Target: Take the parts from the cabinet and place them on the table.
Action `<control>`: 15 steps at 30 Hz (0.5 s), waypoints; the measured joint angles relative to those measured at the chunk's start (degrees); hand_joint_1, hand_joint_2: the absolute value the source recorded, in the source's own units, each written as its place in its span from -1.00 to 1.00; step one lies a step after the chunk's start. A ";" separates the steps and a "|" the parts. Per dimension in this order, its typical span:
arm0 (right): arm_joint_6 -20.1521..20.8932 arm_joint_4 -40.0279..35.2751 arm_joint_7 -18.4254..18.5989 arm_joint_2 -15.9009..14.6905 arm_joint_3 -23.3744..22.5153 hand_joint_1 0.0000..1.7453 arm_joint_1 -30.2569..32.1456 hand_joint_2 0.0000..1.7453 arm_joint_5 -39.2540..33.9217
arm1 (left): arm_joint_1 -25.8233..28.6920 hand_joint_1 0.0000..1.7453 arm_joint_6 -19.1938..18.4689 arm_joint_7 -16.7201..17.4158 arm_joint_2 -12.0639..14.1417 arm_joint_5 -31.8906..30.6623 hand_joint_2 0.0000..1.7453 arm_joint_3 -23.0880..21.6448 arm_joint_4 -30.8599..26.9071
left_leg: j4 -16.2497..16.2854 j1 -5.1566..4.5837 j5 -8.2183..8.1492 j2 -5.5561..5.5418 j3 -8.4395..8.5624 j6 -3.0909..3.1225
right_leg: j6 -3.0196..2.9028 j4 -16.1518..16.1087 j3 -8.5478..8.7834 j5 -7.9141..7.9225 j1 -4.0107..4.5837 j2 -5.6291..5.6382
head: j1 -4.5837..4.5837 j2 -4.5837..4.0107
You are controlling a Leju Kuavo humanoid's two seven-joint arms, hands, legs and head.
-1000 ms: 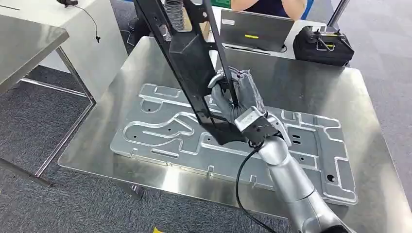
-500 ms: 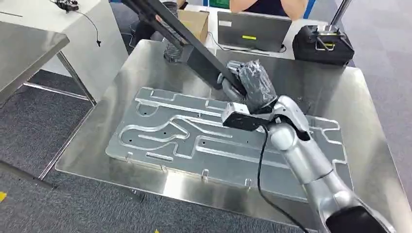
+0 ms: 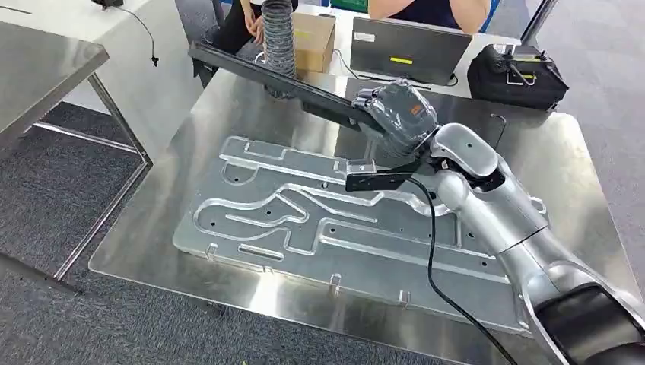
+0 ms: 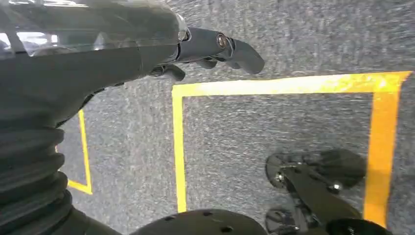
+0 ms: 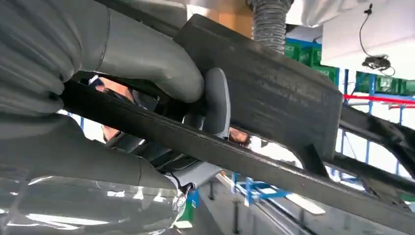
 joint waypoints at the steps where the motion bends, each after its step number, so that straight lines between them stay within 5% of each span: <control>1: -0.22 0.49 0.00 -0.26 0.64 0.98 -0.08 1.00 0.22 | -0.04 -1.00 -0.02 0.00 0.00 -0.02 1.00 0.00 0.00 | 0.00 -0.01 -0.11 0.01 0.04 0.15 | 0.20 5.05 -2.70 -1.96 -0.08 -0.01 | 0.00 0.00; 2: -0.24 0.97 0.00 -0.46 1.21 0.98 -0.06 1.00 0.33 | -0.04 -1.00 -0.02 0.00 0.02 -0.02 1.00 0.00 0.00 | 0.02 -0.01 -0.17 0.01 0.08 0.23 | 0.32 9.12 -5.01 -3.11 -0.12 -0.01 | 0.00 0.00; 4: -0.24 1.92 0.00 -0.92 2.25 0.98 -0.08 1.00 0.46 | 0.05 -1.00 -0.02 0.00 0.00 -0.04 1.00 0.00 0.00 | 0.03 -0.01 -0.36 -0.07 0.36 0.24 | 0.29 9.54 -6.23 -0.99 -0.27 -0.01 | 0.00 0.00; 7: -0.57 2.86 0.02 -1.27 3.48 0.98 -1.03 1.00 2.08 | 0.04 -1.00 -0.11 -0.83 0.00 -0.04 1.00 0.02 0.00 | 0.03 -0.03 -0.79 -0.20 1.18 -0.25 | -0.49 -4.93 -0.20 7.53 -0.25 -0.03 | 0.00 0.00; 9: -2.02 3.98 0.00 -1.33 4.51 0.98 -1.64 1.00 2.67 | -0.06 -1.00 0.07 -1.66 -0.04 -0.07 1.00 0.00 0.00 | 0.08 -0.29 -0.97 -0.18 1.04 -0.73 | -0.91 -7.99 1.01 7.06 0.36 0.07 | 0.00 0.00; 12: -3.06 6.24 -0.77 -1.33 6.15 0.98 -1.75 1.00 2.84 | 0.00 -1.00 0.42 -2.25 -0.07 -0.15 1.00 0.00 0.00 | -0.48 -0.14 -0.92 -0.12 1.39 -1.67 | -1.68 -8.05 1.07 7.08 0.51 0.16 | 0.00 0.00; 13: -3.35 6.98 -1.09 -1.31 6.80 0.98 -1.76 1.00 2.76 | -0.05 -1.00 0.57 -2.34 -0.02 -0.15 1.00 0.00 0.00 | 0.05 -0.12 -1.47 -0.04 1.18 -1.95 | -2.13 -8.69 1.57 7.41 -0.17 -0.05 | 0.00 0.00; 15: -3.81 8.53 -1.46 -1.22 7.96 0.98 -2.05 1.00 2.63 | -0.04 -1.00 0.94 -2.47 -0.04 -0.09 1.00 0.02 0.00 | 5.67 -0.15 -4.84 0.08 -1.21 -2.39 | -2.91 -8.92 1.78 7.36 -0.04 -0.09 | 0.00 0.00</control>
